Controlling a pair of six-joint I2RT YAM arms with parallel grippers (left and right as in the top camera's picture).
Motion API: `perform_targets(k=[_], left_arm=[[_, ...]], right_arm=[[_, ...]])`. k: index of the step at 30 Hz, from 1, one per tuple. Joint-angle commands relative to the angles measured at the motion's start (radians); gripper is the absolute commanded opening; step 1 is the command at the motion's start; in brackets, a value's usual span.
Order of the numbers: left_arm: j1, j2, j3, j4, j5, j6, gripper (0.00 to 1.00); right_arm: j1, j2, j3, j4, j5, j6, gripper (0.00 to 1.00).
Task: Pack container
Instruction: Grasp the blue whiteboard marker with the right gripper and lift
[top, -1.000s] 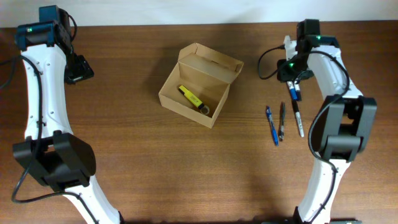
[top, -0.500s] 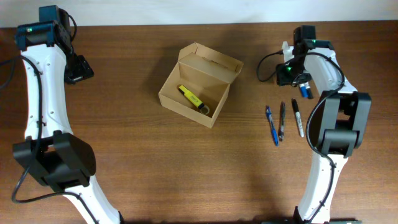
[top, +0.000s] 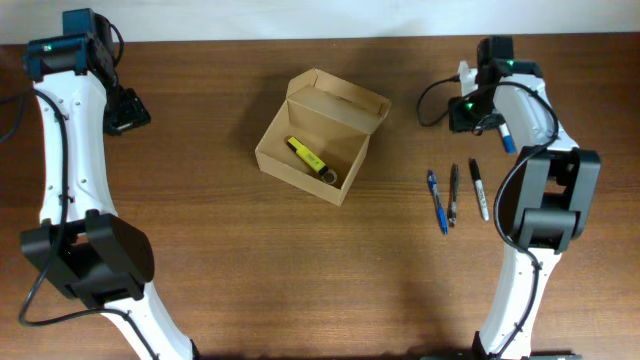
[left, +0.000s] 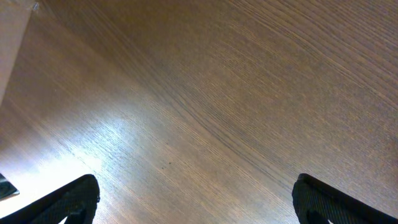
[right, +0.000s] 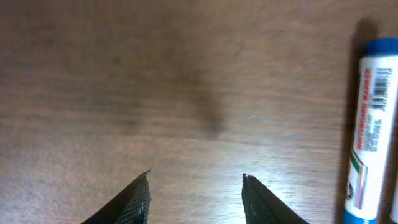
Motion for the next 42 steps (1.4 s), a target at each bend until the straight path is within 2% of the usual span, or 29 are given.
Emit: perform_targets(k=[1, 15, 27, 42], left_arm=[[0.008, 0.009, -0.005, 0.000, -0.006, 0.011, 1.00], [0.008, 0.009, -0.005, 0.000, -0.006, 0.011, 1.00], [0.008, 0.009, -0.005, 0.000, -0.006, 0.011, 1.00], [0.008, 0.009, -0.005, 0.000, -0.006, 0.011, 1.00]], right_arm=[[-0.058, 0.014, 0.039, 0.003, 0.007, 0.061, 0.48], [-0.177, 0.014, 0.068, -0.039, -0.029, -0.011, 0.47], [-0.204, 0.014, 0.229, -0.073, -0.016, -0.011, 0.48], [-0.277, 0.043, 0.227, -0.069, 0.020, -0.006, 0.48]])
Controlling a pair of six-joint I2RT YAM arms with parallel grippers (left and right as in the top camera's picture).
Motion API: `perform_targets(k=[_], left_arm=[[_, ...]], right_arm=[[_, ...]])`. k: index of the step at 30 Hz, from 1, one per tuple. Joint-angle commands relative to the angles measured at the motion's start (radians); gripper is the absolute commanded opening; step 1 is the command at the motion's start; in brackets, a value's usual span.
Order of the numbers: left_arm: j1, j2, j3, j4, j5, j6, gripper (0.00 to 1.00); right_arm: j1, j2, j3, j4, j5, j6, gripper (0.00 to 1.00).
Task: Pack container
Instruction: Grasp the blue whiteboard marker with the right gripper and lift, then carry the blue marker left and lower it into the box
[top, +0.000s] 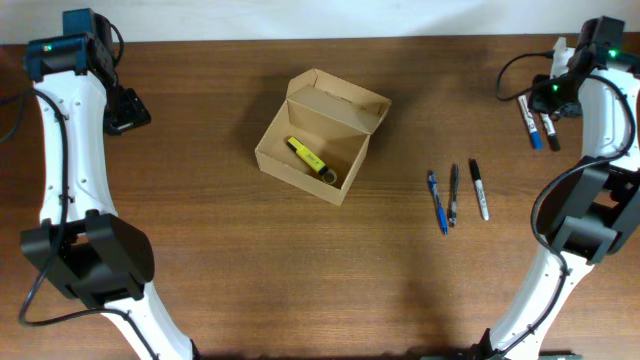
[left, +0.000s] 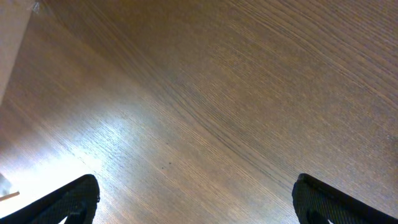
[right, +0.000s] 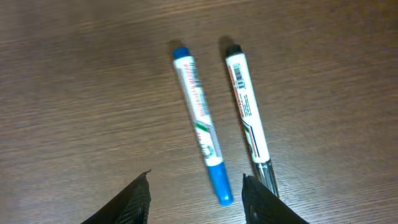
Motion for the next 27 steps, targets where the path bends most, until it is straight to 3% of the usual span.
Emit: perform_targets(k=[1, 22, 27], left_arm=[[0.008, 0.009, -0.005, 0.000, -0.006, 0.011, 1.00], [0.008, 0.009, -0.005, 0.000, -0.006, 0.011, 1.00], [0.008, 0.009, -0.005, 0.000, -0.006, 0.011, 1.00]], right_arm=[[-0.017, 0.048, 0.014, 0.003, 0.023, 0.001, 0.48], [-0.022, 0.177, -0.015, -0.011, 0.013, 0.027, 0.47], [-0.020, 0.197, -0.016, -0.022, 0.006, 0.035, 0.35]])
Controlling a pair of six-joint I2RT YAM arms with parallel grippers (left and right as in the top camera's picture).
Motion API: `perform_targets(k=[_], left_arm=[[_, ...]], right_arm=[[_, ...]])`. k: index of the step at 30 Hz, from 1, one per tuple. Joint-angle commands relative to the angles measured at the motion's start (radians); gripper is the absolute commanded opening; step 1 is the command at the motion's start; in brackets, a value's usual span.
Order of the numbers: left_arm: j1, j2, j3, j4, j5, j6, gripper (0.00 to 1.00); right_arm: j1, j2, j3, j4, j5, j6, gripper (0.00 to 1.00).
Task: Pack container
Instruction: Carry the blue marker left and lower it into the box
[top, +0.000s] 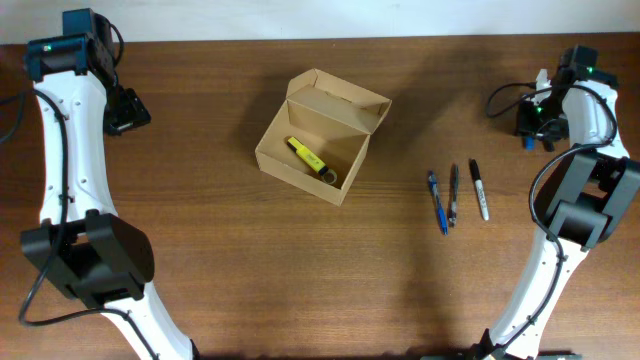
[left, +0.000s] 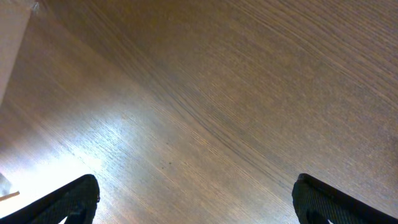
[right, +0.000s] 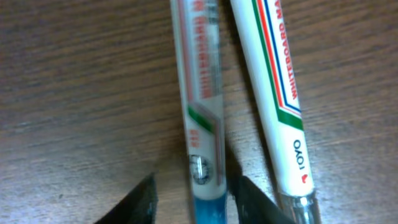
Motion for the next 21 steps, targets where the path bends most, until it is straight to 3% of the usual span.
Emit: perform_targets(k=[1, 3, 6, 13, 21], left_arm=[[0.008, 0.009, -0.005, 0.000, -0.007, 0.011, 1.00], [0.008, 0.009, -0.005, 0.000, -0.006, 0.011, 1.00], [0.008, 0.009, -0.005, 0.000, -0.006, 0.011, 1.00], [0.008, 0.009, -0.005, 0.000, -0.006, 0.011, 1.00], [0.008, 0.009, -0.005, 0.000, -0.006, 0.011, 1.00]], right_arm=[[-0.005, 0.035, -0.008, -0.008, -0.008, 0.013, 0.31], [-0.001, 0.035, -0.008, -0.008, -0.035, 0.017, 0.15], [0.010, 0.035, -0.008, -0.015, -0.049, 0.050, 0.04], [0.059, 0.002, 0.051, -0.063, -0.157, 0.050, 0.04], [0.169, -0.087, 0.367, -0.230, -0.198, 0.050, 0.04]])
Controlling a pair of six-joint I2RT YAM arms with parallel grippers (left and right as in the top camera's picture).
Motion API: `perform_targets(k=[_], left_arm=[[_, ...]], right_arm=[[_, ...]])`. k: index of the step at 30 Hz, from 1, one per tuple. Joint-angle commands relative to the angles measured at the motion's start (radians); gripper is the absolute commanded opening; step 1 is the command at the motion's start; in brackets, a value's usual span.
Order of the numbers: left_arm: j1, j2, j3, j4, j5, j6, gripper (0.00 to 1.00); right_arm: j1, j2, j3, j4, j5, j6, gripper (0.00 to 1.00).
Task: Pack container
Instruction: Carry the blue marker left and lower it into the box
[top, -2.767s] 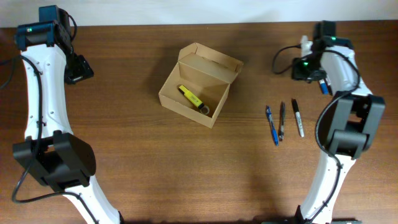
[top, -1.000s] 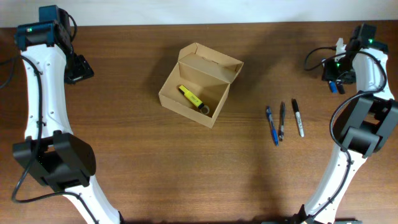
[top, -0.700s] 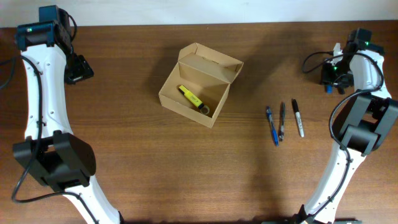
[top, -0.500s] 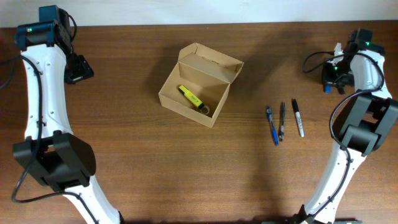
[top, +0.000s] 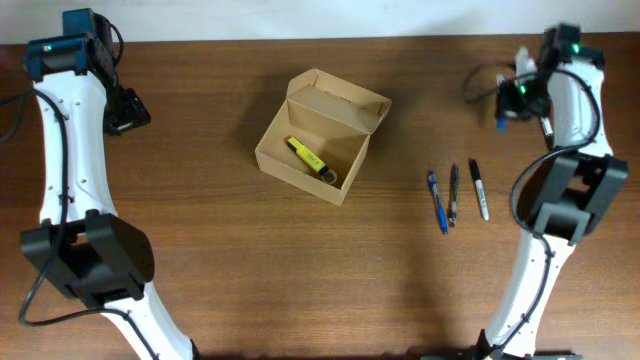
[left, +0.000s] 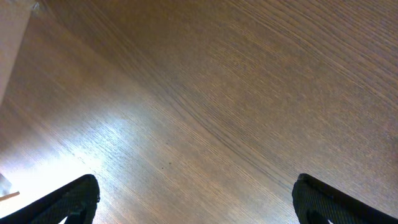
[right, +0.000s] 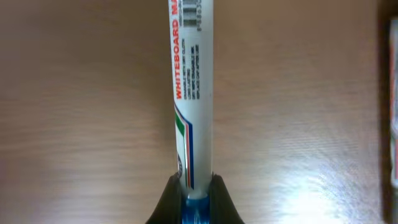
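An open cardboard box (top: 318, 135) sits mid-table with a yellow highlighter (top: 305, 153) inside. My right gripper (right: 196, 200) is shut on the blue end of a white whiteboard marker (right: 191, 93), which points away from the camera above the wood. From overhead this gripper (top: 510, 98) is at the far right of the table, right of the box. My left gripper (left: 196, 205) is open over bare wood at the far left (top: 126, 110), with nothing between its fingers.
Three pens lie side by side right of the box: a blue one (top: 438, 202), a dark one (top: 453, 195) and a black-and-white one (top: 480, 188). A second marker (right: 392, 112) shows at the right wrist view's edge.
My right gripper was open, low around the blue marker lying beside the second marker. Now it is shut on the blue marker, holds it off the table and has shifted slightly left.
My right gripper was first open over the table beside a blue marker. Then it stood open above two markers lying side by side, then low around the blue one, and now holds it off the table. The left arm stayed still throughout.
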Motion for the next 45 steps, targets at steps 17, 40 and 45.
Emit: perform_targets(k=[17, 40, 45], left_arm=[[0.008, 0.009, -0.005, 0.000, -0.006, 0.011, 1.00], [0.008, 0.009, -0.005, 0.000, -0.006, 0.011, 1.00], [0.008, 0.009, -0.005, 0.000, -0.006, 0.011, 1.00]], right_arm=[[0.610, -0.143, 0.433, -0.390, -0.035, -0.199, 0.04], [0.742, -0.138, -0.261, -0.082, 0.075, -0.213, 0.04], [0.743, -0.139, -0.278, -0.069, 0.071, -0.155, 0.34]])
